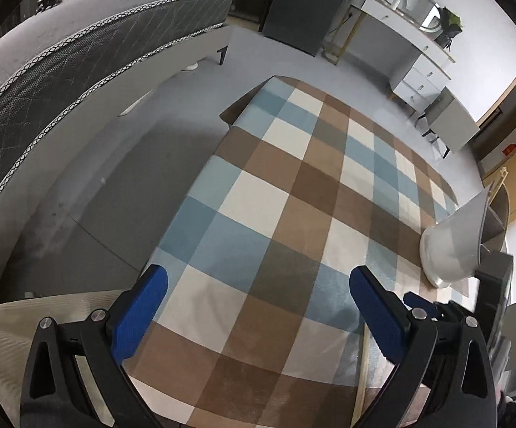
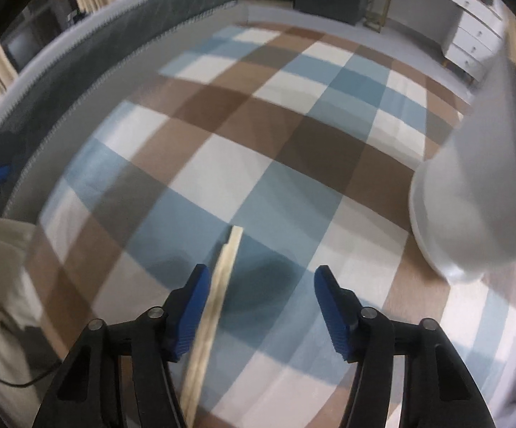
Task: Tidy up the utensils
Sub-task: 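Close the right gripper on one wooden chopstick, then close the left gripper on the other chopstick while the right gripper holds its chopstick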
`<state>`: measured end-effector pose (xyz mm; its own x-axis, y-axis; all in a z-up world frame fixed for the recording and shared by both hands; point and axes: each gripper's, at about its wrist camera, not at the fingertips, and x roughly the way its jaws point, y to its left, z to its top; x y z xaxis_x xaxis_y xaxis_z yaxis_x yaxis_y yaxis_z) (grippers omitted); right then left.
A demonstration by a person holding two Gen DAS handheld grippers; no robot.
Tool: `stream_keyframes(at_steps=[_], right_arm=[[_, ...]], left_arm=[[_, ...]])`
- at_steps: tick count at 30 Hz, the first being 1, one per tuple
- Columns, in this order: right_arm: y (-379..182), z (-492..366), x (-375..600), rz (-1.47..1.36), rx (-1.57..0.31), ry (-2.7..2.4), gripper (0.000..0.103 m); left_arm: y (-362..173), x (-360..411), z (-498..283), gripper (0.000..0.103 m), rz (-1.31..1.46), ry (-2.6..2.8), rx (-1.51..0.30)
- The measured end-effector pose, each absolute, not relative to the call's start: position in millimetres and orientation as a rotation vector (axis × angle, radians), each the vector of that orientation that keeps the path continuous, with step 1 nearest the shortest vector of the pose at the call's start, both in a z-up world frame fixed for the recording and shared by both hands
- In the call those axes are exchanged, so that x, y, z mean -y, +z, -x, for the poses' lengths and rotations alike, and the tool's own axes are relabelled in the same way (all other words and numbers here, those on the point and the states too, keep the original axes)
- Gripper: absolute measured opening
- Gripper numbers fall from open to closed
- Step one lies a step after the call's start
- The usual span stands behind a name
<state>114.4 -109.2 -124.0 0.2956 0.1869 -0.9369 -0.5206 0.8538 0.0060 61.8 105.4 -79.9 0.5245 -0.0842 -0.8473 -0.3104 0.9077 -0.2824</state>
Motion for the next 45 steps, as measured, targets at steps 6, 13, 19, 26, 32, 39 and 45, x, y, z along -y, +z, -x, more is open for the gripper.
stream_keyframes(at_steps=[6,13,19,26,32,39,45], right_arm=[[-131.6,-117.9,96.6,0.439,-1.205,0.508,0.035],[-134.1,-121.2,86.3,0.454,-1.233,0.495,0.034],[-133.4,-124.9,72.7,0.435,-1.272,0.502,0.020],[-130.6,-118.6,67.4,0.386,-1.259,0.532,0.006],[-98.1,-112.7,90.5,0.240,-1.127,0.515,0.006],[-48.3,-99.3,127.6,0.057,-0.941,0.509,0.005],[-35.8,-88.0,176.4,-0.129,-0.880,0.477,0.005]], left_arm=[[-83.3,-116.2,-60.6,0.099,0.473,0.151,-1.043],[-83.5,-117.3,-62.3,0.099,0.492,0.138,-1.063],[-86.3,-124.0,-62.1,0.099,0.518,0.145,-1.091],[-87.3,-127.6,-60.5,0.099,0.523,0.149,-1.100],[-91.0,-121.1,-61.5,0.099,0.495,0.148,-1.116],[-98.0,-91.8,-68.8,0.099,0.421,0.079,-1.158],[-108.1,-60.2,-75.0,0.099,0.334,0.031,-1.206]])
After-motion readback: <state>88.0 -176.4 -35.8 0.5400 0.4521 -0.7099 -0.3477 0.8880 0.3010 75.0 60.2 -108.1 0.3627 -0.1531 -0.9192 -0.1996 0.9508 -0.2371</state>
